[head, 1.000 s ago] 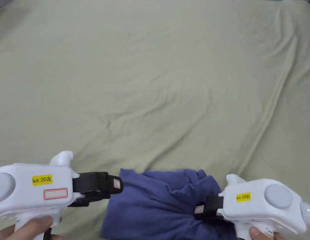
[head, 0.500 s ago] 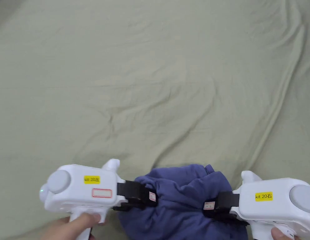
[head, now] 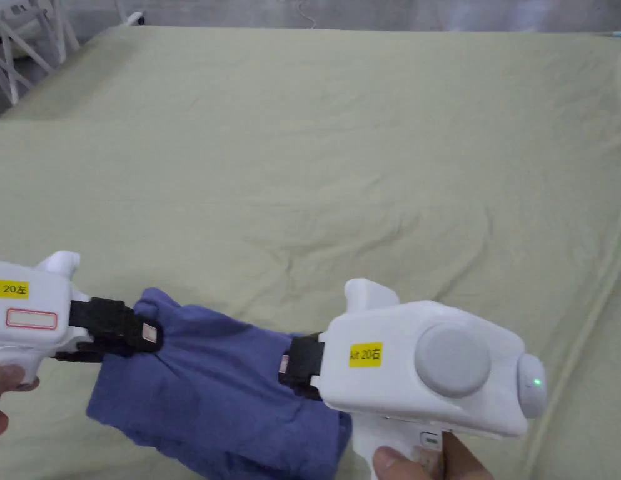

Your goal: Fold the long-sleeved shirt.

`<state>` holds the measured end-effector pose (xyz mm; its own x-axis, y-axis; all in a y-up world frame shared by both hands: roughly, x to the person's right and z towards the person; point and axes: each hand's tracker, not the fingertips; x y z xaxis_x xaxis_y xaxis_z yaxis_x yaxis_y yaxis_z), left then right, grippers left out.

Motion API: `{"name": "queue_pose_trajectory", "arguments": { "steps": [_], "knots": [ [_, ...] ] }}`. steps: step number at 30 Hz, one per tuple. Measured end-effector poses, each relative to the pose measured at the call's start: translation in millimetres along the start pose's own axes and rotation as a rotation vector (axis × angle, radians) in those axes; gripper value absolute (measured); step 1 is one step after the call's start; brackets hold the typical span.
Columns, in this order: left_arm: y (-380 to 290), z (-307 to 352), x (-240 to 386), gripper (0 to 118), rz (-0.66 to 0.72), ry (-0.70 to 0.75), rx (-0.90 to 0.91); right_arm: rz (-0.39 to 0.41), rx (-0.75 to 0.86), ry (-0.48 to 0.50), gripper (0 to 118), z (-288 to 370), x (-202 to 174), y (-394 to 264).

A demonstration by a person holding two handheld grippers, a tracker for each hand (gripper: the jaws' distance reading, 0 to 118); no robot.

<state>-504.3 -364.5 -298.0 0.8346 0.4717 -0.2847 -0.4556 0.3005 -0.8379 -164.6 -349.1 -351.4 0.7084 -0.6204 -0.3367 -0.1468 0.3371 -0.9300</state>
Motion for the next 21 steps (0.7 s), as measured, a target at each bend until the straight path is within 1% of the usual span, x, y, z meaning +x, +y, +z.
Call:
{"name": "queue_pose_trajectory", "arguments": {
  "steps": [2,3,5,6,8,9,10,11,12,13,14,15,17,18,19,20,21],
  "knots": [
    [12.6,22.0,-36.4,5,0.016,0.180,0.025,0.044,-0.029,0.072,0,-10.8,-32.6,-3.3],
    [15.4,30.1,-50.1,5,0.001,0.277,0.024,0.065,-0.036,0.089,0,-12.6,-45.2,-6.4],
    [21.9,38.5,-75.5,5,-0.069,0.549,0.030,0.096,-0.045,0.111,0,-13.6,-59.9,-11.4],
    [27.1,40.2,-93.3,5,-0.049,0.633,0.041,0.110,-0.054,0.114,0,-13.2,-64.7,-14.5],
    [27.5,41.0,-119.9,5,0.012,0.725,0.044,0.141,-0.070,0.121,0,-14.4,-72.9,-18.9],
    [26.2,41.0,-130.6,6,0.056,0.728,0.046,0.148,-0.074,0.120,0,-17.4,-71.4,-18.6],
    [33.9,39.8,-161.0,19,0.104,0.718,0.043,0.151,-0.073,0.114,0,-19.5,-73.1,-18.7],
    [32.0,41.8,-168.9,63,0.150,0.712,0.060,0.152,-0.070,0.108,0,-21.4,-74.0,-18.0],
    [29.7,44.2,-171.4,100,0.171,0.696,0.089,0.156,-0.069,0.103,0,-22.3,-75.2,-17.1],
    [28.4,46.2,-171.4,118,0.161,0.673,0.122,0.156,-0.066,0.102,0,-22.8,-74.2,-16.4],
    [22.4,51.2,-161.7,114,0.154,0.646,0.167,0.153,-0.059,0.106,0,-21.6,-74.2,-15.8],
    [22.3,58.9,-154.3,114,0.149,0.641,0.224,0.151,-0.054,0.112,0,-19.4,-74.9,-15.0],
    [20.8,66.4,-139.3,114,0.142,0.605,0.258,0.153,-0.039,0.118,0,-11.5,-75.6,-13.8],
    [23.8,67.7,-146.7,114,0.143,0.576,0.273,0.154,-0.030,0.117,0,-7.0,-75.0,-13.0],
    [22.5,70.9,-136.8,114,0.151,0.524,0.291,0.154,-0.019,0.119,0,-0.4,-72.9,-11.8],
    [20.9,73.4,-125.0,110,0.164,0.470,0.299,0.151,-0.005,0.130,0,7.5,-68.8,-10.4],
    [18.4,76.1,-111.5,91,0.194,0.383,0.294,0.145,0.007,0.141,0,17.8,-63.7,-9.7]
  ]
}}
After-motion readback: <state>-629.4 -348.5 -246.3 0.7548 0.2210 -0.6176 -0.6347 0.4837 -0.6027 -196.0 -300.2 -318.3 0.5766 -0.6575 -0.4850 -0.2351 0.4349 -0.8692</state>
